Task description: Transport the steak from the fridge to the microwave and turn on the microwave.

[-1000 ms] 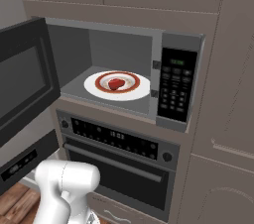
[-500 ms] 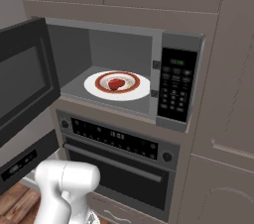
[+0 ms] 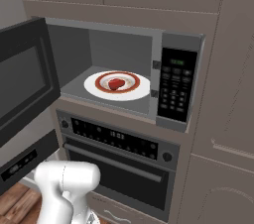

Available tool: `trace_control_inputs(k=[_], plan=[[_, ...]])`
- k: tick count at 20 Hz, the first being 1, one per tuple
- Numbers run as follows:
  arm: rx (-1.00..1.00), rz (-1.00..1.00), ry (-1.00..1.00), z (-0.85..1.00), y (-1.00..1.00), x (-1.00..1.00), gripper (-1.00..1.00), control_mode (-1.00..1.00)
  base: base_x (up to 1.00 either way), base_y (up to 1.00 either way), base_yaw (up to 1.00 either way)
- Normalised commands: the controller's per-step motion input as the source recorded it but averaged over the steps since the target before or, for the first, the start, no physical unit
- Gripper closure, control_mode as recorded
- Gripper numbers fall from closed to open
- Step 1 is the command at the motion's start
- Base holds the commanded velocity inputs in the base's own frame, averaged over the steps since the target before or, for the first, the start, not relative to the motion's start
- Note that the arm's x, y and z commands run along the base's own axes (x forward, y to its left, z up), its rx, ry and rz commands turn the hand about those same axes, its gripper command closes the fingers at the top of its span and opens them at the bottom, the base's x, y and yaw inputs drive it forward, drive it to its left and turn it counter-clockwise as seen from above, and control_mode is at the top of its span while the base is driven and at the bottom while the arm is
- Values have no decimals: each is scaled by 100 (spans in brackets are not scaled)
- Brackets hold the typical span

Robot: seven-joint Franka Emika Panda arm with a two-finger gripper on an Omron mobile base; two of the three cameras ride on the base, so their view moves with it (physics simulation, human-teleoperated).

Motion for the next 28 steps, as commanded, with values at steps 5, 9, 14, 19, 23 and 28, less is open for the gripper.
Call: trace_control_inputs(k=[5,9,14,19,23,28], plan=[[0,0,-1,-27,9,39,-100,-100,0,0,0],[0,0,0,-29,27,44,-100,-100,0,0,0],[-1,0,0,-32,50,38,-100,-100,0,0,0],[0,0,0,-28,49,23,-100,-100,0,0,0],[0,-2,-7,-8,5,28,-100,-100,0,0,0],[0,-9,-10,0,-4,38,-100,-100,0,0,0]])
